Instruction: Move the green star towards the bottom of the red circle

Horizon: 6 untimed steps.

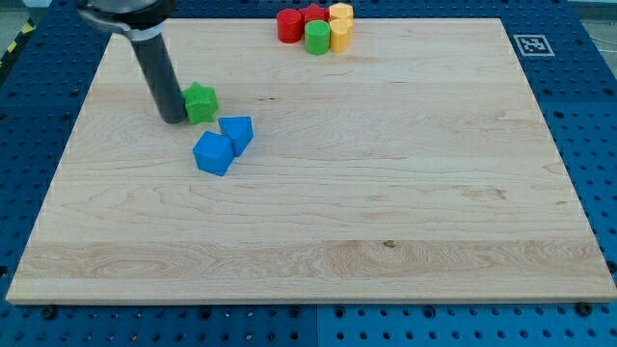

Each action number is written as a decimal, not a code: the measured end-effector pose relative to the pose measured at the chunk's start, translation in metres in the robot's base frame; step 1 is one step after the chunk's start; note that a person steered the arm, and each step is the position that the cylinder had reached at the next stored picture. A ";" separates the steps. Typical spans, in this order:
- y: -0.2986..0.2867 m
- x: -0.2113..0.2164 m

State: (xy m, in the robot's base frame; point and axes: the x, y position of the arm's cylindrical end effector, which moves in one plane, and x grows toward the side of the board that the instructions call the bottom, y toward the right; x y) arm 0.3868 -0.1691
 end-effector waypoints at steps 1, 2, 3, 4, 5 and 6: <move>0.018 -0.007; 0.037 -0.007; 0.039 -0.019; 0.047 -0.025; 0.058 -0.025; 0.074 -0.023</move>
State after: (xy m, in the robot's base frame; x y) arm 0.3641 -0.0952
